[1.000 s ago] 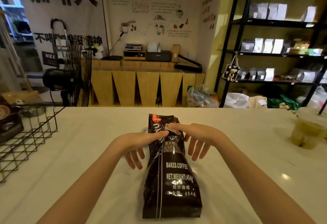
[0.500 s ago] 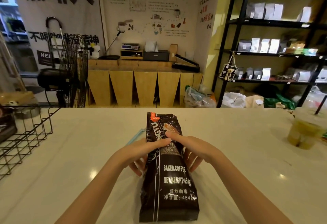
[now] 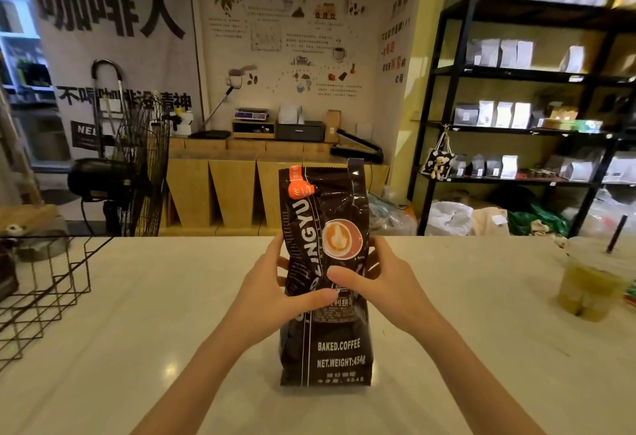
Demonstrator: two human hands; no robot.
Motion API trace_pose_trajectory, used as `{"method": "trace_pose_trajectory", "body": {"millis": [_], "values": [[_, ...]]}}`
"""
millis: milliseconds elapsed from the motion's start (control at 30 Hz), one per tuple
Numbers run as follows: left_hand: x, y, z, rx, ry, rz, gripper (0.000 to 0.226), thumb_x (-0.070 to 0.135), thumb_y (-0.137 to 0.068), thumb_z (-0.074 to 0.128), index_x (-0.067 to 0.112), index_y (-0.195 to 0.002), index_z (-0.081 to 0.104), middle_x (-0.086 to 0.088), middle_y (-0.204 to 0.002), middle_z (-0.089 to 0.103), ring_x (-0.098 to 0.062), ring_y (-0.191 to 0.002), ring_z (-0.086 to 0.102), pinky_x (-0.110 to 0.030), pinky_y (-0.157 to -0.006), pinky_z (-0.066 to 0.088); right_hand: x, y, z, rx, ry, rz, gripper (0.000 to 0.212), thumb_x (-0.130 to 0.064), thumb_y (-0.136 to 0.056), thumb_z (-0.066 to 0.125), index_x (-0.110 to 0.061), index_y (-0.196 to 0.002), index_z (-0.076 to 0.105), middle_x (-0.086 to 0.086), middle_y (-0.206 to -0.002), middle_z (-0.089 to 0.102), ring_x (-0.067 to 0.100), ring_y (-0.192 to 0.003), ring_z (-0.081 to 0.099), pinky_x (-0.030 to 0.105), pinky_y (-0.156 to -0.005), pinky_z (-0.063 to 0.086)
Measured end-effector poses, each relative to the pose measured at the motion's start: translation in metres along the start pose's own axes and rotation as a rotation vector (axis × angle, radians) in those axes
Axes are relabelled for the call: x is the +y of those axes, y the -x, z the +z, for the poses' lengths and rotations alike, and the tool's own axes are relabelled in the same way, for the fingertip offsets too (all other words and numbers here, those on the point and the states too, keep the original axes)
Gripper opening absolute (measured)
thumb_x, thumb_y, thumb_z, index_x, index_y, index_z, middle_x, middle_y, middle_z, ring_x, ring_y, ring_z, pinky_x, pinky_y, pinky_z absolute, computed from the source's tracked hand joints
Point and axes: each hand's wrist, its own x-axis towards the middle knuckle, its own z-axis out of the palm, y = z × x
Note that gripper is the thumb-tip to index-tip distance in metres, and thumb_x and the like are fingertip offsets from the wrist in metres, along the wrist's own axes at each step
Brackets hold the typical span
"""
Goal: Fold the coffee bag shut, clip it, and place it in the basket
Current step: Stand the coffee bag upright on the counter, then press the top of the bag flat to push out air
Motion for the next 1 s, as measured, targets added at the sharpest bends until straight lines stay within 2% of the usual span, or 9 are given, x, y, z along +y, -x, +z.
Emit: {"method": "trace_pose_trajectory", "body": {"millis": [133, 267, 400, 567, 733, 800, 867, 933, 1000], "values": [[-0.011, -0.002, 0.003, 0.022, -0.006, 0.019, 0.121, 0.056, -0.038, 0.075, 0.035, -0.14, 0.014, 0.002, -0.129, 0.044, -0.018, -0.114, 0.05, -0.036, -0.091, 0.049, 0.002, 0.0, -0.001, -0.017, -0.013, -0.036, 0.065, -0.053, -0.055, 0.072, -0.036, -0.108, 0.04, -0.026, -0.09, 0.054, -0.004, -0.081, 0.056, 0.0, -0.058, 0.043], [-0.02, -0.003, 0.008, 0.018, -0.016, 0.03, 0.114, 0.047, -0.047, 0.082, 0.032, -0.14, 0.016, 0.007, -0.127, 0.041, -0.009, -0.11, 0.045, -0.027, -0.087, 0.046, 0.003, -0.001, -0.005, -0.112, -0.028, 0.019, 0.077, -0.054, -0.053, 0.074, -0.035, -0.116, 0.033, -0.021, -0.105, 0.054, -0.004, -0.092, 0.054, 0.006, -0.063, 0.045], [-0.024, -0.006, 0.009, 0.0, -0.034, 0.031, 0.111, 0.059, -0.042, 0.076, 0.032, -0.136, 0.024, 0.012, -0.119, 0.038, -0.008, -0.109, 0.044, -0.026, -0.087, 0.045, -0.01, 0.0, -0.012, 0.108, 0.038, -0.097, 0.117, -0.058, -0.047, 0.077, -0.035, -0.138, 0.008, -0.008, -0.143, 0.028, 0.01, -0.132, 0.028, 0.031, -0.106, 0.031], [-0.025, -0.007, 0.012, 0.02, -0.027, 0.022, 0.099, 0.053, -0.05, 0.078, 0.026, -0.133, 0.032, 0.013, -0.115, 0.036, -0.008, -0.111, 0.043, -0.03, -0.093, 0.045, -0.074, -0.015, -0.004, 0.275, 0.55, -0.704, 0.081, -0.044, -0.068, 0.07, -0.022, -0.136, 0.033, 0.001, -0.145, 0.033, 0.016, -0.136, 0.016, 0.035, -0.113, 0.015], [-0.024, -0.008, 0.012, 0.016, -0.017, -0.007, 0.106, 0.055, -0.048, 0.078, 0.023, -0.135, 0.028, 0.006, -0.131, 0.036, -0.012, -0.117, 0.043, -0.036, -0.099, 0.044, -0.116, -0.055, 0.023, -0.083, 1.214, -0.934, 0.049, -0.023, -0.08, 0.063, -0.017, -0.127, 0.049, 0.008, -0.144, 0.042, 0.03, -0.139, 0.023, 0.051, -0.114, -0.001], [-0.023, -0.008, 0.012, 0.006, -0.004, -0.016, 0.109, 0.056, -0.046, 0.078, 0.022, -0.136, 0.027, 0.005, -0.136, 0.035, -0.011, -0.115, 0.043, -0.034, -0.098, 0.044, -0.129, -0.065, 0.028, -0.216, 1.435, -0.854, 0.034, -0.021, -0.085, 0.057, -0.015, -0.119, 0.055, 0.006, -0.13, 0.055, 0.027, -0.131, 0.036, 0.052, -0.114, -0.002], [-0.023, -0.007, 0.011, 0.007, 0.015, -0.028, 0.111, 0.058, -0.042, 0.077, 0.023, -0.136, 0.028, 0.006, -0.136, 0.037, -0.008, -0.11, 0.042, -0.032, -0.096, 0.042, -0.139, -0.068, 0.03, -0.29, 1.473, -0.704, 0.023, -0.018, -0.087, 0.052, -0.01, -0.107, 0.058, 0.006, -0.102, 0.064, 0.027, -0.108, 0.054, 0.05, -0.113, 0.015], [-0.023, -0.007, 0.011, 0.001, 0.039, -0.037, 0.108, 0.055, -0.044, 0.079, 0.024, -0.135, 0.029, 0.01, -0.127, 0.042, -0.006, -0.107, 0.042, -0.032, -0.095, 0.042, -0.145, -0.071, 0.029, -0.309, 1.415, -0.614, 0.015, -0.017, -0.087, 0.051, -0.007, -0.096, 0.056, 0.002, -0.072, 0.051, 0.024, -0.078, 0.054, 0.041, -0.091, 0.042], [-0.022, -0.007, 0.01, -0.033, 0.103, -0.047, 0.098, 0.051, -0.05, 0.077, 0.026, -0.133, 0.031, 0.016, -0.116, 0.045, -0.004, -0.103, 0.045, -0.025, -0.089, 0.044, -0.148, -0.074, 0.026, -0.321, 1.399, -0.573, 0.015, -0.016, -0.085, 0.052, -0.009, -0.072, 0.047, 0.0, -0.062, 0.036, 0.018, -0.06, 0.044, 0.03, -0.061, 0.044]]}}
